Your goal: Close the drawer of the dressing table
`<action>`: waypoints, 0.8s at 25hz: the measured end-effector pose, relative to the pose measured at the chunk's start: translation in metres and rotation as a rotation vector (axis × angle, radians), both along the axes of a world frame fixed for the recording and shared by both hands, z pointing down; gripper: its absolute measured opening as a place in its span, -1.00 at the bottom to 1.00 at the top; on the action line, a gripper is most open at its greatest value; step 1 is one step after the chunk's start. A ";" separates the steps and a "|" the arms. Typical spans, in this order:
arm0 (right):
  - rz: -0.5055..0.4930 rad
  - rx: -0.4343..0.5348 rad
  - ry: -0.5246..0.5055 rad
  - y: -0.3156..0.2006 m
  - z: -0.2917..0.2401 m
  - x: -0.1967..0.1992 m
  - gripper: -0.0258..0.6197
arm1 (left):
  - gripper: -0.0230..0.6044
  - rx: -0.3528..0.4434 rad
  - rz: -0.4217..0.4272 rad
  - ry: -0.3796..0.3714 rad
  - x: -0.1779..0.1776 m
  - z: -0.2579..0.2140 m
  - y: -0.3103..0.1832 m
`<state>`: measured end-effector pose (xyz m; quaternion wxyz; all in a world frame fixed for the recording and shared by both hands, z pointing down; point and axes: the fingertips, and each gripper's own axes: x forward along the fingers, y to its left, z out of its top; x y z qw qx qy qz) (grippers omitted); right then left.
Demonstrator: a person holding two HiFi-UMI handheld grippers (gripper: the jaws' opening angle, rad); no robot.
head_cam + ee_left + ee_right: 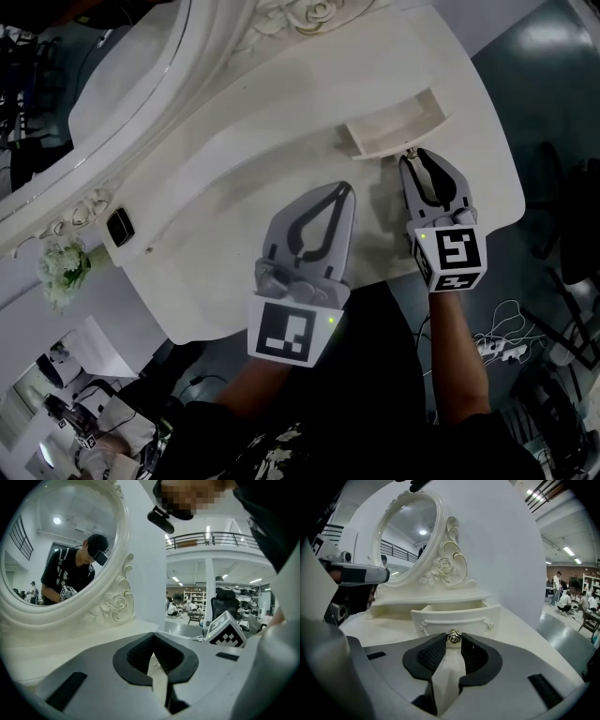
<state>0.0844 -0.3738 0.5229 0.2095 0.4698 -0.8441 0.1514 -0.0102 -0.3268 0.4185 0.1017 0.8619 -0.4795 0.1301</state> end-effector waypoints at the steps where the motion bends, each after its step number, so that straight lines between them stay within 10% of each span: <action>1: -0.001 0.000 -0.004 -0.001 -0.001 -0.002 -0.63 | -0.92 0.002 -0.004 0.001 -0.002 0.000 -0.001; 20: 0.003 0.000 -0.013 -0.025 0.003 -0.007 -0.63 | -0.92 -0.017 -0.039 -0.012 -0.014 0.008 -0.011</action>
